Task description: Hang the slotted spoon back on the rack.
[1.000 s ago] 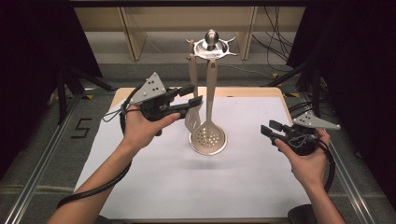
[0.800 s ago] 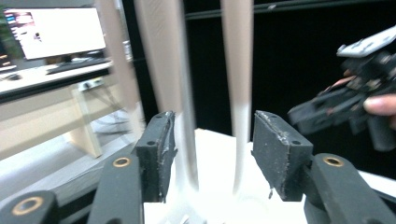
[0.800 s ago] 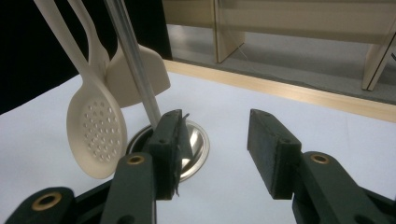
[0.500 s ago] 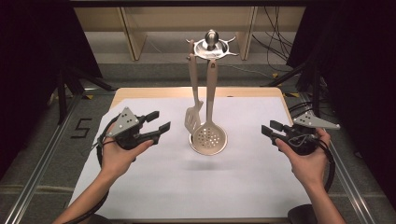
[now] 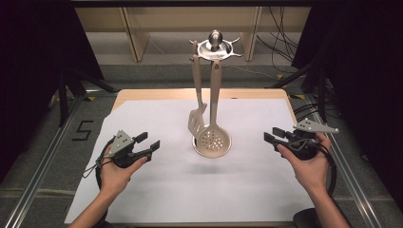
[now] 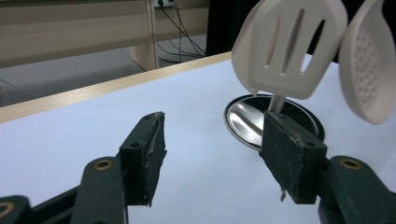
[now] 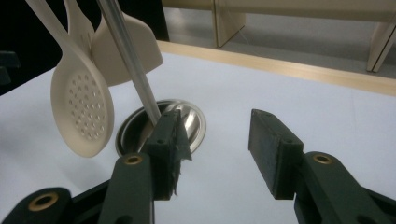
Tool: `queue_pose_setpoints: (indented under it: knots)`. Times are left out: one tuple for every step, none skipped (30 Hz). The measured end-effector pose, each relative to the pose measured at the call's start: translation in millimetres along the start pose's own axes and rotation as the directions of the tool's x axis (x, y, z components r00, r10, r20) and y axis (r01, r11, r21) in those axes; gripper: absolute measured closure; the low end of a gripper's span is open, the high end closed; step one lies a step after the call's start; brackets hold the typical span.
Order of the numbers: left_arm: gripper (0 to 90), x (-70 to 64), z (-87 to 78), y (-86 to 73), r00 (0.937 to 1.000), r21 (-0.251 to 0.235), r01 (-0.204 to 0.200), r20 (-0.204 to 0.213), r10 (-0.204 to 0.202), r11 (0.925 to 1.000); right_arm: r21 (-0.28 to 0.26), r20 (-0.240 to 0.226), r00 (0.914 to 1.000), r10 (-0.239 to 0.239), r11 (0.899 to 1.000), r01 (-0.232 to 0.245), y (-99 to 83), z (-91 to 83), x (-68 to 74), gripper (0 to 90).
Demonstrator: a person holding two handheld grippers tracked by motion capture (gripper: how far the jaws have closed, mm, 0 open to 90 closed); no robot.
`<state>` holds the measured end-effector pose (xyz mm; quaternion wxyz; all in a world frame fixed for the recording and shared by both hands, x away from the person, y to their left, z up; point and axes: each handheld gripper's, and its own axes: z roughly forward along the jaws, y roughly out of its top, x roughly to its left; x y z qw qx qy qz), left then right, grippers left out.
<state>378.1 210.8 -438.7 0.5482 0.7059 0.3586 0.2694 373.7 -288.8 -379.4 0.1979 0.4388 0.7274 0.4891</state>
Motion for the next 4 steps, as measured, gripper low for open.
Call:
queue_pose_setpoints:
  knots:
    - [39.4, -0.2, -0.7, -1.0, 0.9997, 0.014, 0.019, -0.014, -0.018, 0.9997, -0.002, -0.001, 1.0000, -0.010, 1.000, 0.010, -1.0, 0.4, -1.0, 54.8]
    - [39.3, 0.5, -0.3, -1.5, 0.9997, 0.013, 0.019, -0.015, -0.019, 0.9997, 0.001, 0.000, 1.0000, 0.009, 1.000, -0.009, -2.8, 1.3, -0.4, 54.4]
    - [39.3, 1.2, -0.4, -2.2, 0.9996, 0.018, 0.019, -0.020, -0.019, 0.9997, 0.003, -0.008, 0.9999, 0.014, 1.000, -0.014, -3.2, 1.7, -0.6, 53.9]
    - [39.3, 3.5, 0.8, -2.4, 1.0000, 0.006, 0.000, -0.008, 0.000, 1.0000, 0.013, -0.009, 0.9996, 0.026, 1.000, -0.026, -5.1, 2.5, 0.2, 53.1]
